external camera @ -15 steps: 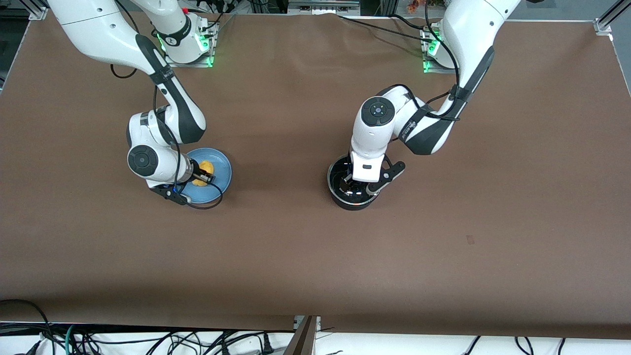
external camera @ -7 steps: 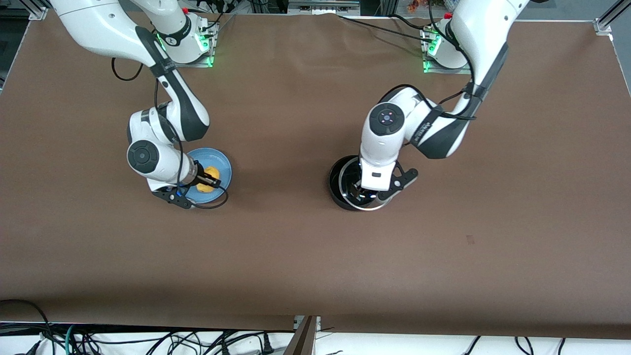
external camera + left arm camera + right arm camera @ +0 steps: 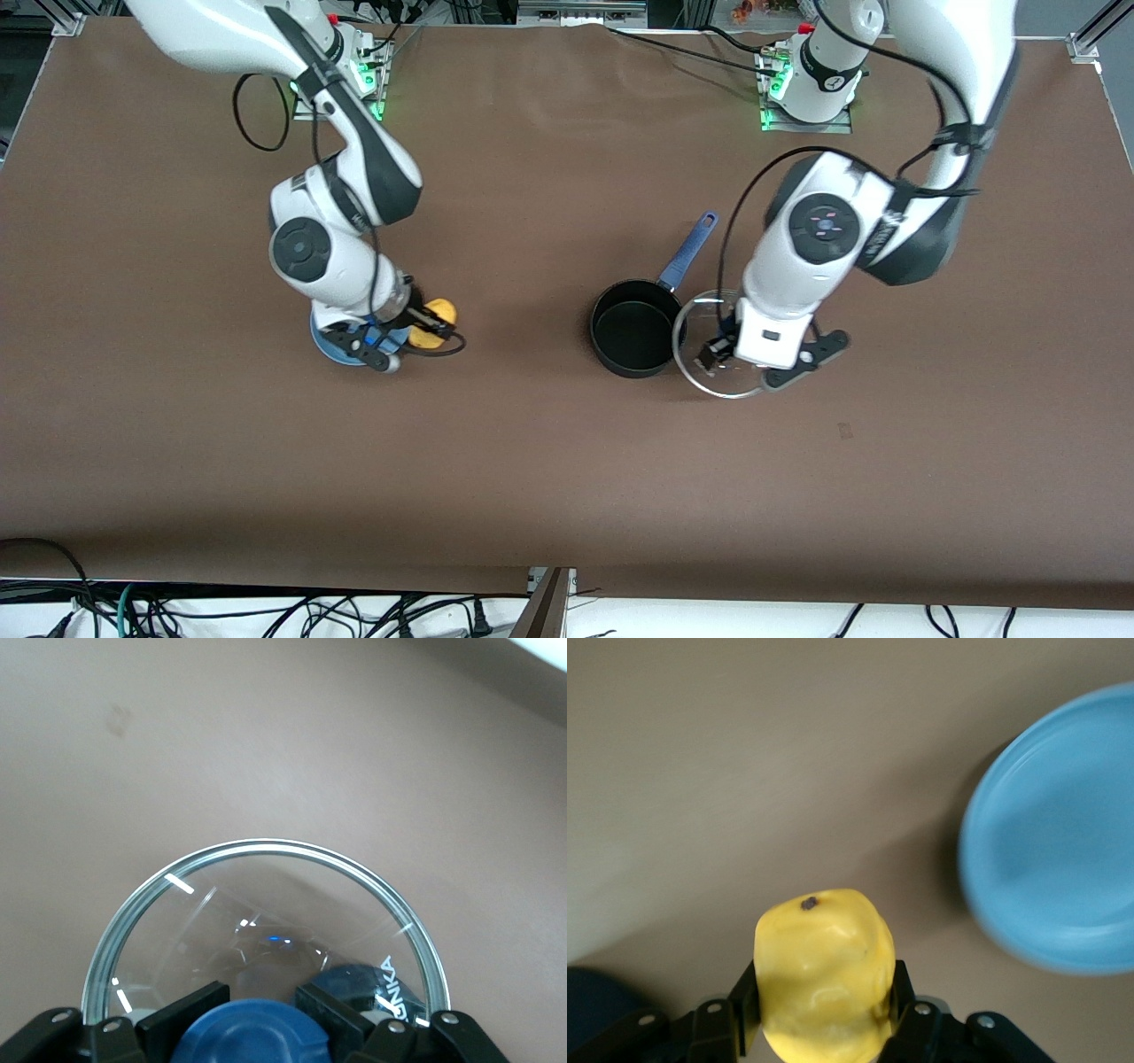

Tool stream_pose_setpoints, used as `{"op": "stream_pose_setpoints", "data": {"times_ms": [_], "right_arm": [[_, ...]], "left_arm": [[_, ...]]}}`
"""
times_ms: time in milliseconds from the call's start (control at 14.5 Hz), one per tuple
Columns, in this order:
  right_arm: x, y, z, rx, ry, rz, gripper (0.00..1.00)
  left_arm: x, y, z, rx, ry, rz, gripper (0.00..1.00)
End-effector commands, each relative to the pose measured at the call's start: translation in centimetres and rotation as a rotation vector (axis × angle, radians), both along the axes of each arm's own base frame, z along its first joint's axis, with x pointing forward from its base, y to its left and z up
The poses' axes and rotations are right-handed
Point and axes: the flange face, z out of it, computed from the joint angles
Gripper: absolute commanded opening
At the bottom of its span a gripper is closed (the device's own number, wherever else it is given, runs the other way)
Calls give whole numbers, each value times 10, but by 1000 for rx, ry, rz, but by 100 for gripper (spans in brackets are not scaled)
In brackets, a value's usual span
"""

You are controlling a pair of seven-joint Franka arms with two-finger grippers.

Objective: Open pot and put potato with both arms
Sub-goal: 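Lift the lid off with the left gripper while the right gripper lifts the potato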

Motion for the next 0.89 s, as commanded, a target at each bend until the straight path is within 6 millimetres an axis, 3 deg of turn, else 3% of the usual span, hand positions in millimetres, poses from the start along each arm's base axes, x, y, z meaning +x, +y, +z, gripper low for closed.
{"op": "stream_pose_setpoints", "data": {"times_ms": [0, 207, 344, 620, 826], "right_arm": [[0, 61, 7, 43, 16, -114, 40], [-16, 129, 8, 94, 9, -222, 40], [-28, 161, 5, 152, -19, -288, 41], [-42, 197, -12, 250, -64, -358, 41], [-60, 227, -29, 330, -106, -343, 42]], "left_arm": [[-4, 42, 19, -4, 31, -84, 36], [-3, 98, 18, -5, 52, -162, 37], [1, 138, 15, -2, 60, -217, 38], [-3, 192, 8, -15, 76, -291, 38], [-11, 206, -6, -9, 34, -297, 38]]}}
